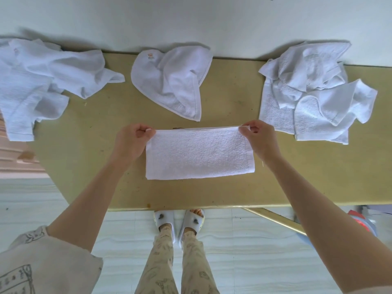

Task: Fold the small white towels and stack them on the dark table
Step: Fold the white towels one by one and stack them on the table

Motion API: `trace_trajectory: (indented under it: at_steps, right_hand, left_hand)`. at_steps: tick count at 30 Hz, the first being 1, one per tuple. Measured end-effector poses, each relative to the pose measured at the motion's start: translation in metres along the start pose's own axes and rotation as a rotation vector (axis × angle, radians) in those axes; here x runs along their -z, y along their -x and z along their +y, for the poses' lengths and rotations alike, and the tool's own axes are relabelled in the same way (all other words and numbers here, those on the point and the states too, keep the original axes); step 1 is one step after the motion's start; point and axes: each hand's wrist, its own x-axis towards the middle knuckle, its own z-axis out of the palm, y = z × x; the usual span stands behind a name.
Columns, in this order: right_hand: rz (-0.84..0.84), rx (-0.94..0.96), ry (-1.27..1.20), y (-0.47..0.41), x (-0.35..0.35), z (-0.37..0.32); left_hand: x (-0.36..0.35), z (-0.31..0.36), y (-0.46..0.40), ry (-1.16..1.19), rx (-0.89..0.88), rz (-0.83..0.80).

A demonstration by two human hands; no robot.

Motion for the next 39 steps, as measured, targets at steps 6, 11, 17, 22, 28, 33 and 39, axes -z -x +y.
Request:
trace_trajectory:
  at_steps: [6,11,17,22,28,33,39]
  right_hand:
    - [0.026,0.002,0.077,-0.004,-0.004,-0.003]
    - [0.037,-0.015,0.063,-0.003,-0.006,-0.005]
    - [0.075,-0.059,-0.001,-0.003,-0.003,-0.006]
    - [0.13,-0.061,-0.056,-0.003,-0.006,-0.005]
    - [0.224,0.136,0.301,0.001,-0.011,-0.005]
    - [0.131,0.578,0.585,0.008,-0.027,-0.014]
    - [-0.037,0.587,0.598,0.004,-0.038,-0.022]
  left_hand:
    - [-0.003,0.007,0.003,-0.079,-0.003,0.05]
    - [-0.002,0.009,0.005,-0.087,-0.007,0.058]
    - [-0.001,0.009,0.007,-0.121,-0.033,0.068]
    - [-0.002,0.002,0.005,-0.109,-0.066,0.083]
    - [-0.004,0.008,0.008,-0.239,-0.127,0.167]
    - [-0.033,0.021,0.01,-0.488,-0.52,0.117]
    - [-0.064,0.037,0.001,-0.473,-0.526,0.016]
